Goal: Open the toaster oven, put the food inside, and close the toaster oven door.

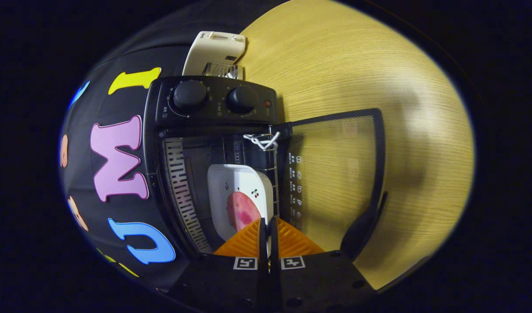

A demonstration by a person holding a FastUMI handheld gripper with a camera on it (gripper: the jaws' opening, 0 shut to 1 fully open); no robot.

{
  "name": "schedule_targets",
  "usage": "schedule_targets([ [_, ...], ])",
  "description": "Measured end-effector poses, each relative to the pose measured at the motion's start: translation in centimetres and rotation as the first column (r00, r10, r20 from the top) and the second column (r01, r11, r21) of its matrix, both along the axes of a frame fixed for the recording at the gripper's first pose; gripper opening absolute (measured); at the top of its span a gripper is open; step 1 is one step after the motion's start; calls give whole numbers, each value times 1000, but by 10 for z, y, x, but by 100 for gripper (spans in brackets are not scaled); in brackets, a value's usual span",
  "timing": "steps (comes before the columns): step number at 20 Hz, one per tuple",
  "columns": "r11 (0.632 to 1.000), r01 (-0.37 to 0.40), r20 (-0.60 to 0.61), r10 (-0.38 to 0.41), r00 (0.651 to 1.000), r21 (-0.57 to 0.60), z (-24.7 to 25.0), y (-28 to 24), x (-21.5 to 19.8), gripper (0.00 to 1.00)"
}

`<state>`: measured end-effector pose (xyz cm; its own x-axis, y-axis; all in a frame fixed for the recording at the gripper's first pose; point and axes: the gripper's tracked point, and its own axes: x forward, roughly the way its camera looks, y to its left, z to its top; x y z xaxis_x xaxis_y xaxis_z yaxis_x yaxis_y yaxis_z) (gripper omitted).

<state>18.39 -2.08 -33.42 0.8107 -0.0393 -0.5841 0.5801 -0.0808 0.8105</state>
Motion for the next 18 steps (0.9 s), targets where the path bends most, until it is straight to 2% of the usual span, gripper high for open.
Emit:
schedule_targets([
  [4, 999, 38, 8, -38, 999, 4, 0, 2, 28, 5],
  [8, 998, 51, 20, -50, 999, -35, -2, 0, 31, 5],
  [11, 999, 33, 79, -32, 996, -4, 3, 8, 34, 12],
  [16, 1000, -21, 133, 18, 991, 19, 28, 20, 24, 77],
  [17, 999, -48, 118, 46, 992, 21, 29, 26, 18, 95],
  [18, 996, -87, 103, 83, 991, 28, 31, 35, 9, 97],
])
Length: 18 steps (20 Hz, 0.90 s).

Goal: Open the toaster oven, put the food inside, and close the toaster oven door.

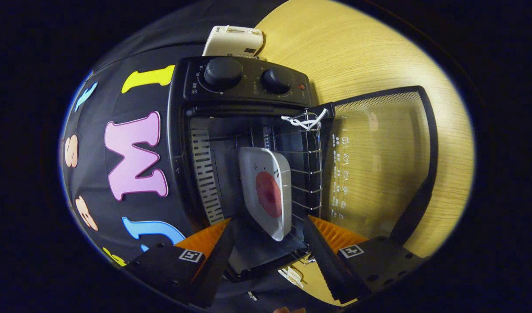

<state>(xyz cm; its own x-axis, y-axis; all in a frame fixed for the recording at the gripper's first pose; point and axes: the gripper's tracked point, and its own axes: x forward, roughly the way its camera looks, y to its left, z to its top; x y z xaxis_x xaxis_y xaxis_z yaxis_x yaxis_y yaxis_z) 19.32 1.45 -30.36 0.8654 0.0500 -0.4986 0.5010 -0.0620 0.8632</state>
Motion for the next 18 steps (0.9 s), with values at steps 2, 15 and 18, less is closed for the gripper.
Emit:
schedule_targets([
  [2, 997, -76, 4, 76, 997, -7, 16, 12, -19, 98],
  [15, 174, -609, -483, 461, 745, -774, 5, 1, -138, 98],
  [18, 95, -741, -619, 485, 617, -665, -33, 2, -163, 99],
])
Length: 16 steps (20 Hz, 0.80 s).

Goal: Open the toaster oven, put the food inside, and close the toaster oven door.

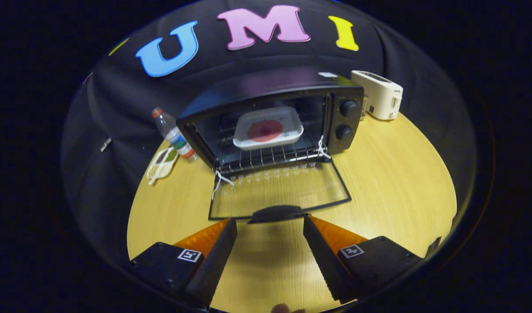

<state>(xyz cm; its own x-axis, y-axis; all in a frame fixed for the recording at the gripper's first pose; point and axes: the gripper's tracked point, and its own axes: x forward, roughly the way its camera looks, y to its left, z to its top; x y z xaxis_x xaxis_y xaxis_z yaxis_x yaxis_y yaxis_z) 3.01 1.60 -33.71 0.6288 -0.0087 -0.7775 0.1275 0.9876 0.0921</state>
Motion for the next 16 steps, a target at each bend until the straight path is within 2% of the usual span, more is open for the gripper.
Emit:
schedule_targets([
  [5, 996, -55, -94, 49, 994, -63, -40, -4, 2, 99],
  [13, 993, -46, -140, 31, 990, -106, -77, -10, 21, 100],
  [16, 991, -26, -115, 11, 993, -131, -77, -16, 33, 99],
])
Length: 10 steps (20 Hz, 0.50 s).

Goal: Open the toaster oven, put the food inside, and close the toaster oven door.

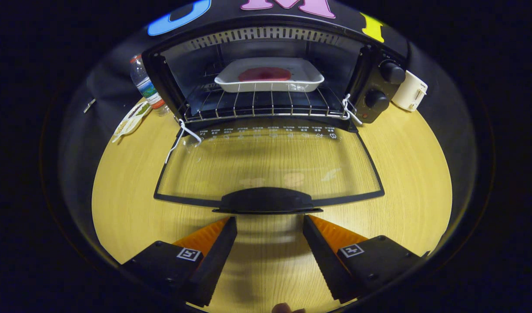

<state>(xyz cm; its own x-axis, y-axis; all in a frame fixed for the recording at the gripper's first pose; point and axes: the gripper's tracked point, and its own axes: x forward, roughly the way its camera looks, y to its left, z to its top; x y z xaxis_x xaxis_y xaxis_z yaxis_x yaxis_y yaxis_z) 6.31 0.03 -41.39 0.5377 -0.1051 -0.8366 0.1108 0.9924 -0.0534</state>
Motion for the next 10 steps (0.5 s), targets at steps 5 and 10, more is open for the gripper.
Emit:
schedule_targets([
  [5, 1000, 16, 3, -16, 1000, -7, -1, 2, 1, 98],
  [10, 1000, 5, 44, -6, 999, 16, 14, 4, -3, 98],
])
